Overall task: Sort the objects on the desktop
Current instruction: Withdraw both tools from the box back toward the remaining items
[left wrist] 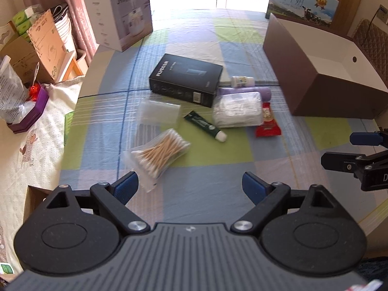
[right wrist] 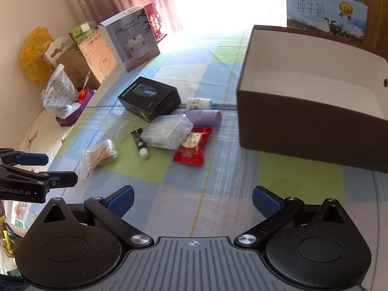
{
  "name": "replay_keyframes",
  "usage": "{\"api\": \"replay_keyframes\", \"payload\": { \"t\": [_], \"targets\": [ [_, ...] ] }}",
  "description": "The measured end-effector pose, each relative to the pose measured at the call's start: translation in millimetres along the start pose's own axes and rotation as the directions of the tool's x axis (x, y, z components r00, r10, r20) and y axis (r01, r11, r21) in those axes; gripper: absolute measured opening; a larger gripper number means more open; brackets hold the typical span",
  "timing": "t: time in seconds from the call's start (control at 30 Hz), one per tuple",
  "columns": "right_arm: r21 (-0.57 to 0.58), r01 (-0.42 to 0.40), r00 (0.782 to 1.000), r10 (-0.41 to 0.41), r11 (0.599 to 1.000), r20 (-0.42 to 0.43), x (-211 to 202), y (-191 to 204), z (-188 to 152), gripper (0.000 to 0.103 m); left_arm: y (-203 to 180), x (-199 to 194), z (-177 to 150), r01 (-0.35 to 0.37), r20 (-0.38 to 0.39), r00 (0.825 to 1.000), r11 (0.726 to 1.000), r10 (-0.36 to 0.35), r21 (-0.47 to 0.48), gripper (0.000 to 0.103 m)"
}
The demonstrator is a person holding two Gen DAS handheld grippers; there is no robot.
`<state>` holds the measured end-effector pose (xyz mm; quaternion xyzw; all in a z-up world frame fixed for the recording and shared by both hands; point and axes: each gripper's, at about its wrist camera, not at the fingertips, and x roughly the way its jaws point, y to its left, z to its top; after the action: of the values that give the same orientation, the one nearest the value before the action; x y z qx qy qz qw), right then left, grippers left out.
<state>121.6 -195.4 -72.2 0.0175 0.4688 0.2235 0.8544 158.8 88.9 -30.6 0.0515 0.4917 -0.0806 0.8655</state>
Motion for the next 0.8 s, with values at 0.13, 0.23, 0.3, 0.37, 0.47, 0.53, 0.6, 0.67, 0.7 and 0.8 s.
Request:
{"api": "replay_keyframes", "payload": {
  "t": [0.13, 0.23, 0.3, 0.37, 0.47, 0.53, 0.6, 0.67, 0.7, 0.8],
  "targets": [
    [-0.002, -0.011, 1.0, 0.011, 1.0, -0.002, 10, 12, 0, 0.101, 15, 3, -4, -0.013, -0.001, 1.0, 1.0, 0.013, -0.009, 0.09],
    [-0.001, -0.013, 1.0, 0.013, 1.0, 0.0, 17, 17, 0, 0.101, 25, 6, -4, -0.023, 0.002, 1.0, 1.0, 0.023, -0.009, 0.09],
    [0.0, -0.011, 1.0, 0.011, 1.0, 0.001, 22, 20, 0, 0.101, 31, 11, -4, -0.028, 0.002, 1.0, 1.0, 0.028, -0.005, 0.09],
    [-0.001, -0.006, 1.0, 0.006, 1.0, 0.0, 27, 23, 1, 0.101, 35, 15, -4, -0.027, 0.001, 1.0, 1.0, 0.027, 0.0, 0.09],
    [-0.001, 0.003, 1.0, -0.003, 1.0, -0.006, 33, 27, 1, 0.101, 41, 21, -2, -0.009, 0.006, 1.0, 1.0, 0.009, 0.01, 0.09],
    [0.001, 0.008, 1.0, -0.008, 1.0, -0.008, 37, 29, 2, 0.101, 44, 25, -1, 0.0, 0.005, 1.0, 1.0, -0.001, 0.019, 0.09],
    [0.005, 0.014, 1.0, -0.014, 1.0, -0.012, 41, 30, 3, 0.101, 46, 31, 1, 0.01, 0.004, 1.0, 1.0, -0.01, 0.03, 0.09],
    [0.007, 0.02, 1.0, -0.019, 1.0, -0.015, 46, 30, 5, 0.101, 48, 36, 3, 0.014, 0.004, 1.0, 0.999, -0.014, 0.043, 0.09],
    [0.008, 0.023, 1.0, -0.023, 1.0, -0.016, 49, 31, 6, 0.101, 49, 39, 4, 0.015, 0.006, 1.0, 0.999, -0.015, 0.052, 0.09],
    [0.011, 0.035, 0.999, -0.035, 0.999, -0.016, 56, 30, 8, 0.101, 51, 51, 8, 0.015, 0.009, 1.0, 0.996, -0.016, 0.084, 0.09]
  ]
}}
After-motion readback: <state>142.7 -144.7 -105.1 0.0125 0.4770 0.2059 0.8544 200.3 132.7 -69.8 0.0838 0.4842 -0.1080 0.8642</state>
